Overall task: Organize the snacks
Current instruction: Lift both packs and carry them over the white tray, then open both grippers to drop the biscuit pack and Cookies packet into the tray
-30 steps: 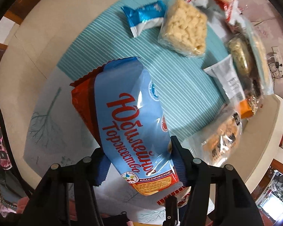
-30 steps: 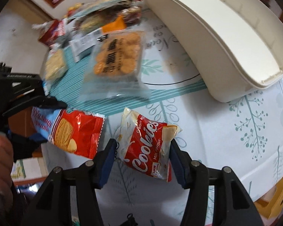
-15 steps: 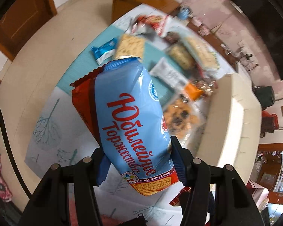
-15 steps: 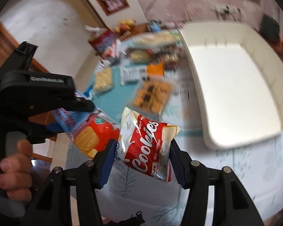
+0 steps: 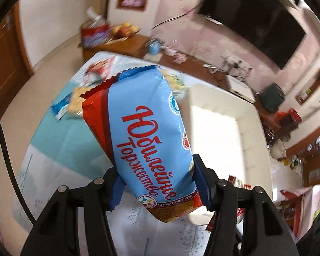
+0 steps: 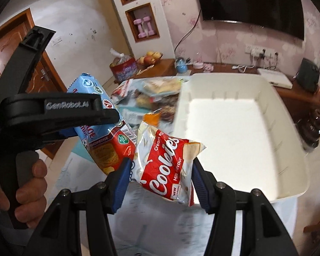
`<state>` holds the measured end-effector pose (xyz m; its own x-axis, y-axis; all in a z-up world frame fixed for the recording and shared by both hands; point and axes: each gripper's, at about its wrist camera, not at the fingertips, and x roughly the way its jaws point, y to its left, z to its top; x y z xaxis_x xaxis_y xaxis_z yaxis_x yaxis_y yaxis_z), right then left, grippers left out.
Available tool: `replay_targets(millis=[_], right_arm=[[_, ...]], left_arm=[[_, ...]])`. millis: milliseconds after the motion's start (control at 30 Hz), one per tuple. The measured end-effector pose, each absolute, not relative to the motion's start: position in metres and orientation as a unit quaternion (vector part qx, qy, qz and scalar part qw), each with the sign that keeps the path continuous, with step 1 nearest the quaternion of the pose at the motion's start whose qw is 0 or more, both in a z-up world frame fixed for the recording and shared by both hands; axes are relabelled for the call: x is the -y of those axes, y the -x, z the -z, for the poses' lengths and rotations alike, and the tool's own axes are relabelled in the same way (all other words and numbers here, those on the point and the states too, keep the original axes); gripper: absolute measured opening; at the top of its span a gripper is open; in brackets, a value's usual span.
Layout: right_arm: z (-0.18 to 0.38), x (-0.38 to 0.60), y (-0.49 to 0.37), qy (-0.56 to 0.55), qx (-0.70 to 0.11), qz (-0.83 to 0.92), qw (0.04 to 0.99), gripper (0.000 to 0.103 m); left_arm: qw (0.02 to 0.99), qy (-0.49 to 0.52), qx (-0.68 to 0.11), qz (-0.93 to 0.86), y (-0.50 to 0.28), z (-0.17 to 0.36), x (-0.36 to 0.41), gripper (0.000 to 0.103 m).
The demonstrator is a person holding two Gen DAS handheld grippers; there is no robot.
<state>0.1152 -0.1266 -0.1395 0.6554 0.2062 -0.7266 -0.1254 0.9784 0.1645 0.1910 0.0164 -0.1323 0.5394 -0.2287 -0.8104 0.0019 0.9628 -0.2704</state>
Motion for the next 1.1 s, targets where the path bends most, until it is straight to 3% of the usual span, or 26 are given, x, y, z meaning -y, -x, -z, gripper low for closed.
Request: replay_targets(millis=[267,633,667,733,767,1100], right_arm=[[0.140,0.172,-0.111,-0.033,-0.380,-0.064,0.922,0.056],[0.148,0.228,-0.111,-0.051,-0.379,-0.014,0.924,0.059],[0.149,0.233,-0.112,-0.053,-0.381,-0.011,0.923,0.059],[0.150,0.239,-0.112,-0.056,-0.384,-0.004,0.922,0.059],[0.151,0.242,-0.113,-0.058,-0.387,0.000,0.920,0.060],[0.156,0.250,-0.115,-0.084,-0.399,0.011,0.913,0.063]], left_arm=[[0.892,0.051,-0.425,0.143,-0.177,0.121,0.048,0.056],[0.883,0.010,-0.435,0.178,-0.184,0.123,0.103,0.056],[0.885,0.007,-0.430,0.180,-0.185,0.121,0.106,0.058],[0.890,-0.004,-0.421,0.175,-0.187,0.115,0.111,0.076],[0.892,-0.005,-0.419,0.170,-0.188,0.114,0.112,0.079],[0.882,0.027,-0.444,0.153,-0.201,0.122,0.096,0.079]])
